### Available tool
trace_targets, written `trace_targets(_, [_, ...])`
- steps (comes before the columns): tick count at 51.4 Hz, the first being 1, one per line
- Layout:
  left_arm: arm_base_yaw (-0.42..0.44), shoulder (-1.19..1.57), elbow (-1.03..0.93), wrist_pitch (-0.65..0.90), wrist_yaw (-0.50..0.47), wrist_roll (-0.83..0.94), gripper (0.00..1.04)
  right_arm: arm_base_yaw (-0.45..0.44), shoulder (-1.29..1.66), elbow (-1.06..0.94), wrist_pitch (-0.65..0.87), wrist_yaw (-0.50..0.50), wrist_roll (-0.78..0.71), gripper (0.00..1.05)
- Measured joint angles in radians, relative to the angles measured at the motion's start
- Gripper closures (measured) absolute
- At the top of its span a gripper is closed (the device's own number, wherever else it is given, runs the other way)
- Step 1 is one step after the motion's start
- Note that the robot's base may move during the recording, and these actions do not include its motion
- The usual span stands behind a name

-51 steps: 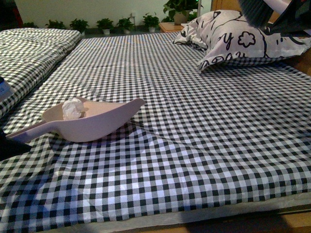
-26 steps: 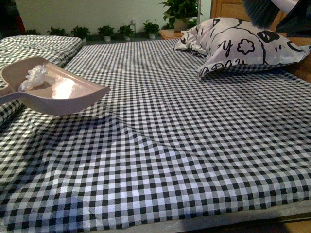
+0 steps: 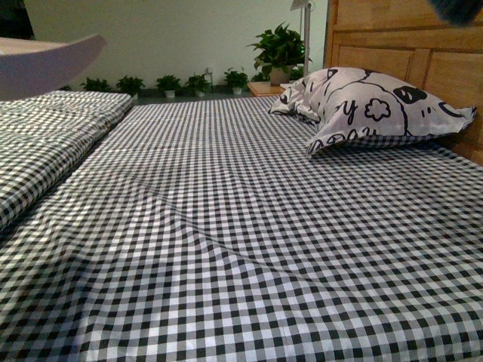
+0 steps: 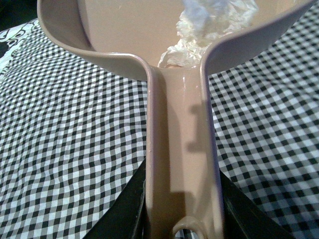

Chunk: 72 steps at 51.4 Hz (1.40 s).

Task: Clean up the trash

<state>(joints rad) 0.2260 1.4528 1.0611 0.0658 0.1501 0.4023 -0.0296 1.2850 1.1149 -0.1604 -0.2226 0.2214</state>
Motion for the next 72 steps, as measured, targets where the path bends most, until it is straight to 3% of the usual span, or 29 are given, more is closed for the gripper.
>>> trace_targets(11, [0.031, -0.151, -0.007, -0.064, 0.006, -0.101, 0.78, -0.067, -0.081, -0.020, -0.036, -0.048, -0.001, 0.86])
trace_targets(20, [0.104, -0.338, -0.074, -0.148, 0.061, -0.142, 0.78, -0.148, -0.165, -0.032, -0.083, -0.120, -0.002, 0.86])
trace_targets(51, [0.424, -0.821, -0.154, -0.539, 0.490, -0.136, 0.78, -0.409, -0.446, -0.011, -0.308, -0.472, -0.003, 0.86])
trace_targets(61, [0.446, -0.840, -0.169, -0.555, 0.522, -0.122, 0.78, -0.449, -0.496, -0.008, -0.344, -0.539, -0.001, 0.86])
trace_targets(72, [0.476, -0.837, -0.179, -0.559, 0.539, -0.113, 0.78, -0.459, -0.505, -0.008, -0.351, -0.548, 0.000, 0.86])
